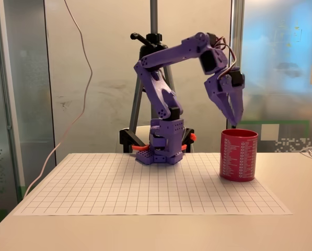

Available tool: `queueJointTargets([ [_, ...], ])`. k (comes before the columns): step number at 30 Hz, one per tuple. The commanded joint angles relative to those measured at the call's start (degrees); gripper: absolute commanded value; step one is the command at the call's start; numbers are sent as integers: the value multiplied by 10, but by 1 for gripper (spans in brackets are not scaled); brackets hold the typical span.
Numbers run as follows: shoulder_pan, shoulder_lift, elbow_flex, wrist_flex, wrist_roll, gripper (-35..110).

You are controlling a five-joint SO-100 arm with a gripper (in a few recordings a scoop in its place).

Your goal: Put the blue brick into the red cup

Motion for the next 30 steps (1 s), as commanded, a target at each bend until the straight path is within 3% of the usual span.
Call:
queueJointTargets([
  [1, 200, 0, 16, -105, -10, 0],
  [6, 430, -15, 11, -212, -38, 0],
  [11, 565, 73, 10, -239, -82, 0],
  [17, 544, 291, 35, -119, -123, 0],
  [23, 487, 465, 27, 17, -95, 0],
  [30, 539, 605, 41, 78, -105, 0],
])
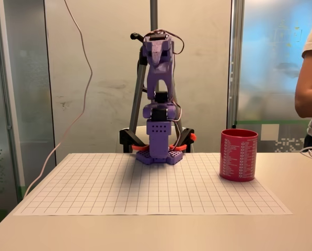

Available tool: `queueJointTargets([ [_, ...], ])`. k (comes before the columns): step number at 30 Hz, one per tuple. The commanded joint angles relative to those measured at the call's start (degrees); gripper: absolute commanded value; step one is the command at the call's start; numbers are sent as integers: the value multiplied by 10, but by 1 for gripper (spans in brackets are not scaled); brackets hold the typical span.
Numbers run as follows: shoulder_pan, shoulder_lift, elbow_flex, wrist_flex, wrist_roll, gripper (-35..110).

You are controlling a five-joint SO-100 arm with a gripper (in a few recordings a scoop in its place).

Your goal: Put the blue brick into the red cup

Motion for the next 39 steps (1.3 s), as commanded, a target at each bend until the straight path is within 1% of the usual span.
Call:
queueJointTargets([
  [1, 27, 29, 5, 24, 6, 0],
  [4, 28, 29, 23, 21, 20, 0],
  [7, 27, 29, 92, -25, 11, 0],
  [11, 8, 28, 242, -83, -3, 0],
  [15, -28, 28, 405, -127, 11, 0],
  [19, -31, 28, 530, -151, 5, 0],
  [26, -30, 28, 538, -109, 9, 0],
  [39, -30, 28, 537, -107, 11, 0],
])
